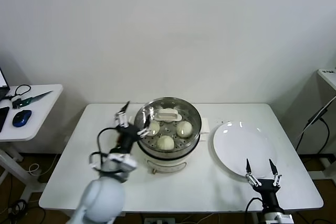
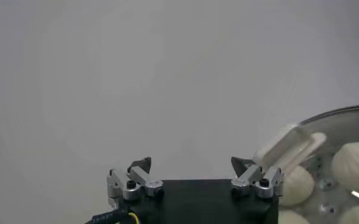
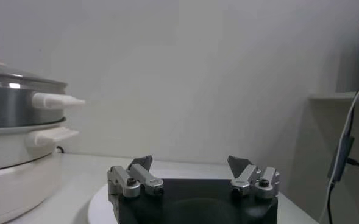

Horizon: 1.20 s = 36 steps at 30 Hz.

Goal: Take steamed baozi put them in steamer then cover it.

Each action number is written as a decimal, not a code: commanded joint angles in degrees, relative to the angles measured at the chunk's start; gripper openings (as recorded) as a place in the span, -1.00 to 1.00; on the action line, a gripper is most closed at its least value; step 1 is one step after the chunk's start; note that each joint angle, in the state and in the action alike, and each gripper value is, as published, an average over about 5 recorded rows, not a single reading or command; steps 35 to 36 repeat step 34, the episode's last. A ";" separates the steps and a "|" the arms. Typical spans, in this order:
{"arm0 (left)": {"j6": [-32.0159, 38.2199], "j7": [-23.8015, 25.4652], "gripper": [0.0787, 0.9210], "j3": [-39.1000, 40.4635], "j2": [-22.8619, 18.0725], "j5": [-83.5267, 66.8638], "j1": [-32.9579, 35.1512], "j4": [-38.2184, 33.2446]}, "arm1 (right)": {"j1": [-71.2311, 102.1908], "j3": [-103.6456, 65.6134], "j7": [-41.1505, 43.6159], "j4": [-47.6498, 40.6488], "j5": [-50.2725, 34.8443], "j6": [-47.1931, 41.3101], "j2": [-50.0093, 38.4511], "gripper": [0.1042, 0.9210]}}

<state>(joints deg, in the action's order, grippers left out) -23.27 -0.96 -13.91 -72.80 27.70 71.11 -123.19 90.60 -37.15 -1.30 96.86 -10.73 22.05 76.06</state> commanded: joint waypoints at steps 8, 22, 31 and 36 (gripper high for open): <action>21.04 -5.73 0.77 -25.11 1.15 -37.12 18.56 1.45 | -0.18 1.10 -0.09 -1.30 -2.18 -1.55 -0.78 0.76; 38.97 -5.68 0.77 -22.09 -0.03 -39.05 22.36 19.63 | -0.11 1.60 0.02 -1.49 -3.18 -2.14 -1.06 0.76; 39.27 -4.82 0.77 -21.49 -0.28 -39.24 21.59 21.34 | -0.08 1.86 0.12 -1.32 -3.01 -2.08 -0.77 0.76; 39.14 -4.68 0.77 -21.45 -0.24 -39.30 21.54 21.40 | -0.01 1.91 0.16 -1.31 -2.97 -2.06 -0.73 0.76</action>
